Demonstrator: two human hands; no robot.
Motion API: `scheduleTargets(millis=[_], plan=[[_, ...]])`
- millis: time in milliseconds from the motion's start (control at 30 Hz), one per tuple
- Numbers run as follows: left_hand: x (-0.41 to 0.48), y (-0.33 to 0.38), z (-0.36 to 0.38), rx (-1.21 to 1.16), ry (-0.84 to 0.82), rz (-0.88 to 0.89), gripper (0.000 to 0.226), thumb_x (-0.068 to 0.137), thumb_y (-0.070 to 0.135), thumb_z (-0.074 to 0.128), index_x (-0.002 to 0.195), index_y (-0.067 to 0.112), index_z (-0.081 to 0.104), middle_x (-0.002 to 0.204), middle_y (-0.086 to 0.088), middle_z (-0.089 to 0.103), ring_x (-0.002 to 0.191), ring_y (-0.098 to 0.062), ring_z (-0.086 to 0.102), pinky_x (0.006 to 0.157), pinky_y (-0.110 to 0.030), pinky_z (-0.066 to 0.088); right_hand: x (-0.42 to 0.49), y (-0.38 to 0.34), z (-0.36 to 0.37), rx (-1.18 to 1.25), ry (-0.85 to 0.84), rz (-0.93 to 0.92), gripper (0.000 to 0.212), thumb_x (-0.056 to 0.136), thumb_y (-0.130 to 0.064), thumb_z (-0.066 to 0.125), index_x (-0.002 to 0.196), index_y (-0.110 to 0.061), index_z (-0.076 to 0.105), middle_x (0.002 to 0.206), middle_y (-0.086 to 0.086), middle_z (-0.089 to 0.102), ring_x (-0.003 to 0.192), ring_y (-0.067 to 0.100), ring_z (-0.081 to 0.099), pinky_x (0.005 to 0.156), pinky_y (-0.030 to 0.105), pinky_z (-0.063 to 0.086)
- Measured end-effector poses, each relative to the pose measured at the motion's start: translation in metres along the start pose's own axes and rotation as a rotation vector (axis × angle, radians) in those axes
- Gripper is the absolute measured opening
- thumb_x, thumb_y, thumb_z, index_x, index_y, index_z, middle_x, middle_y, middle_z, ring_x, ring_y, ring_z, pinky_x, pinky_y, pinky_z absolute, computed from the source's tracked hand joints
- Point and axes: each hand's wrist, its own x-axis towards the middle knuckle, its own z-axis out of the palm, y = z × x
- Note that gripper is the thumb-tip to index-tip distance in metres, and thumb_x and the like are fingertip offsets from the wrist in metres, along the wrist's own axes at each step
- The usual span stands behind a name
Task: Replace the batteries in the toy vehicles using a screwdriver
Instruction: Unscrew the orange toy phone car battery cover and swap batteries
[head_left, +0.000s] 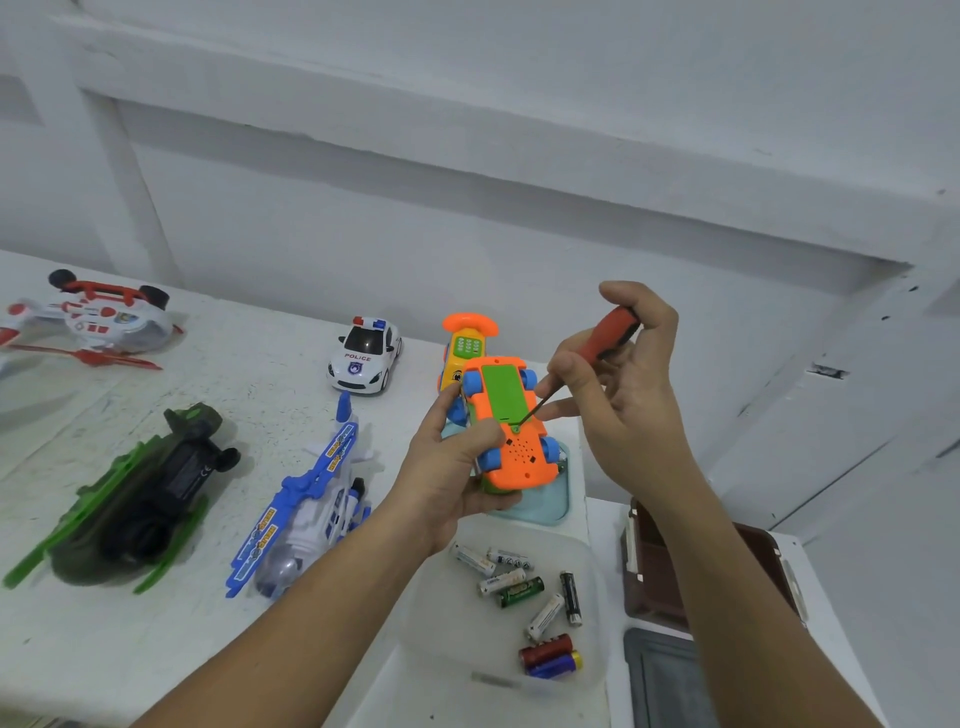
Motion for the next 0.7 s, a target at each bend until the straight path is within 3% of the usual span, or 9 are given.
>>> scheduleTargets(millis=[200, 433, 700], plan=[[0.0006, -0.0009, 0.0014, 0.007, -0.003, 0.013, 0.059, 0.089, 0.005, 0.062, 0.131, 0.044, 0.048, 0.127, -0.008, 0.060, 0.095, -0.038, 0.070, 0.069, -0.053, 0.060, -0.0012, 0.0003, -0.0029, -0.005, -0.006, -0.011, 0.057, 0.094, -0.008, 0.052, 0.118, -0.057, 0.034, 0.089, 0.007, 0.057, 0.078, 0.027, 0.068, 0.065, 0.044, 0.061], [-0.0001, -0.0023, 0.0039, 0.019, -0.009, 0.023, 0.057, 0.088, 0.006, 0.063, 0.126, 0.047, 0.051, 0.125, -0.007, 0.063, 0.094, -0.037, 0.071, 0.067, -0.050, 0.060, -0.0016, -0.0027, -0.0044, -0.003, 0.025, -0.043, 0.059, 0.093, -0.008, 0.052, 0.119, -0.058, 0.033, 0.088, 0.008, 0.057, 0.077, 0.026, 0.069, 0.065, 0.040, 0.061], [-0.0010, -0.0034, 0.0059, 0.027, -0.015, 0.025, 0.065, 0.088, 0.007, 0.064, 0.138, 0.044, 0.044, 0.129, -0.008, 0.059, 0.088, -0.035, 0.073, 0.063, -0.046, 0.060, -0.0029, -0.0024, -0.0054, -0.026, 0.008, -0.034, 0.056, 0.094, -0.010, 0.052, 0.120, -0.056, 0.033, 0.087, 0.011, 0.057, 0.079, 0.028, 0.068, 0.066, 0.046, 0.061]])
